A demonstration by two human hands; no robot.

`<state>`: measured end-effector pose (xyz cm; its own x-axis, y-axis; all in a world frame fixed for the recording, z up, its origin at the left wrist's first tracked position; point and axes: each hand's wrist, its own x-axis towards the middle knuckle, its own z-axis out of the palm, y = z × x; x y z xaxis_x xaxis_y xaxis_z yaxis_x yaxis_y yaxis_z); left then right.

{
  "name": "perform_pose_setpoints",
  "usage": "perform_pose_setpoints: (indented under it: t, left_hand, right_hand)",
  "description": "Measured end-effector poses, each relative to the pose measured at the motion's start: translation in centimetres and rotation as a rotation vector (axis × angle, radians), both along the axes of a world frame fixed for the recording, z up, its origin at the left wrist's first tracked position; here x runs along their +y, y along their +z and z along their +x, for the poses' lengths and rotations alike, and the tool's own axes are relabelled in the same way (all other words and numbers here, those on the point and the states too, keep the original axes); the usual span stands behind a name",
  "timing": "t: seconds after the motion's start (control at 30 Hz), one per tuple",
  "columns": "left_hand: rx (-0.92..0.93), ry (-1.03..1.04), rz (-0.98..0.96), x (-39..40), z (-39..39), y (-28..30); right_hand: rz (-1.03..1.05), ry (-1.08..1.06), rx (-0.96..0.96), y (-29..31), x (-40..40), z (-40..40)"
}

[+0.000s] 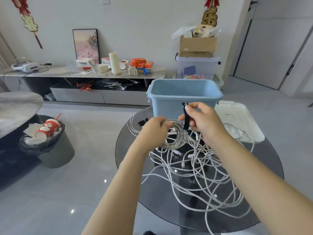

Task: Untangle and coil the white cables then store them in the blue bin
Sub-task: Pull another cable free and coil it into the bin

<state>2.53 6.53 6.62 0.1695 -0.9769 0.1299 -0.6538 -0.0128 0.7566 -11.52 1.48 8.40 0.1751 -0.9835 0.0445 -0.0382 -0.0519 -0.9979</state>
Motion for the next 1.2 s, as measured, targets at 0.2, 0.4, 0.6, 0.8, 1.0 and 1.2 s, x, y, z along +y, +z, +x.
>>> perform_pose_setpoints:
  t: [0.2,0.4,0.6,0.8,1.0,1.2]
  left_hand:
    - [0.04,-0.082,-0.034,0.8,-3.3,-0.5]
    - [0.238,-0.221,0.077,0.7,-4.0,-1.0]
    - [0.397,-0.296,0.166,0.4,-3.6,-1.7]
    - [0.317,-0.343,0.141,0.8,-3.5,-1.3]
    - [0.223,-0.297,0.079,1.2,-3.6,-1.0]
    - [0.079,-0.268,-0.092,1.5,-3.7,-0.7]
  right_hand:
    - [-0.012,-0.018,0.015,-0.2,1.0,-1.6]
    - [-0.209,-0.125,0.238,-1.5,0.6,-2.0]
    - [-0.341,-0.224,0.36,-2.8,0.2,-1.9]
    - [-0.399,-0.255,0.381,-3.5,0.2,-2.0]
    - [-0.413,-0.233,0.318,-3.5,0.5,-1.9]
    - [0.056,0.055,0.169,-2.9,-0.7,-3.2]
